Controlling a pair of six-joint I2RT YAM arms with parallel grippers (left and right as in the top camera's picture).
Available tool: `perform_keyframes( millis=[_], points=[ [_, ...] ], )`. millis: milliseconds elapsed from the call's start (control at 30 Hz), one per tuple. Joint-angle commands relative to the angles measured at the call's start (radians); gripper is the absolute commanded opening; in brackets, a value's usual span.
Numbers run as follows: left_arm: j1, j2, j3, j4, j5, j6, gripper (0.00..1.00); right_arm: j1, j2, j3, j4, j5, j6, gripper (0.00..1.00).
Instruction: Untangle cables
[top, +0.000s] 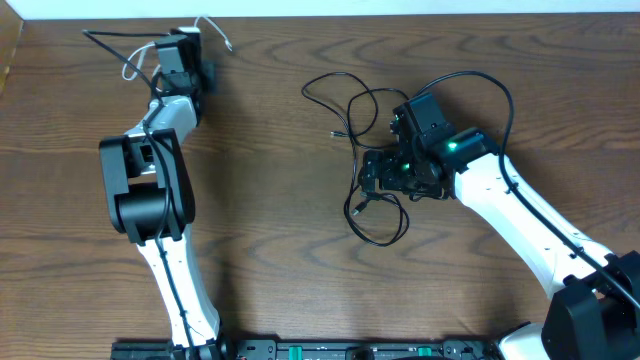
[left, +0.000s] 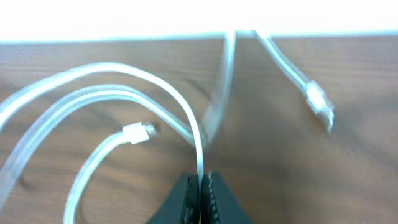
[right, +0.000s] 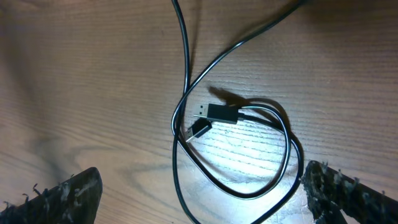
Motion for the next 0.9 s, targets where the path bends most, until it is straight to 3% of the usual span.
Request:
perform_keyframes(
  millis=[0,33,100,133,367,533,667,867],
  points=[
    [-0.003,-0.037,0.023,0.093,-0.074,0.017,0.08,0.016,0.007,-0.003,-0.003,-0.025,0.01,0.99],
    [-0.003,-0.042,0.023,0.1,-0.074,0.017,0.17,0.016,0.007,-0.003,-0.003,-0.025,0.009,0.99],
    [-0.003,-0.045,0.023,0.089,-0.074,0.017,0.8,0.016,0.007,-0.003,-0.002,-0.025,0.01,0.99],
    [-0.003,-0.045,0.023,0.071,-0.074,0.017,0.97,0.016,0.007,-0.003,-0.002,-0.025,0.01,0.99],
    [-0.004,-0.049,0.023,-0.142,-0.061,0.016,0.98,0.016,0.007,-0.003,-0.005,-0.025,0.009,0.99],
    [-0.029,-0.14,0.023,-0.241,0.066,0.009,0.98,0.008,0.006,-0.003,-0.034,-0.025,0.007,0.99],
    [-0.06,-0.28,0.023,-0.3,0.226,-0.144,0.98,-0.034,0.001,-0.003,-0.071,-0.025,-0.052,0.99],
    [-0.126,-0.494,0.023,-0.604,0.516,-0.315,0.98,-0.181,-0.002,-0.003,-0.151,-0.012,-0.104,0.99]
  ],
)
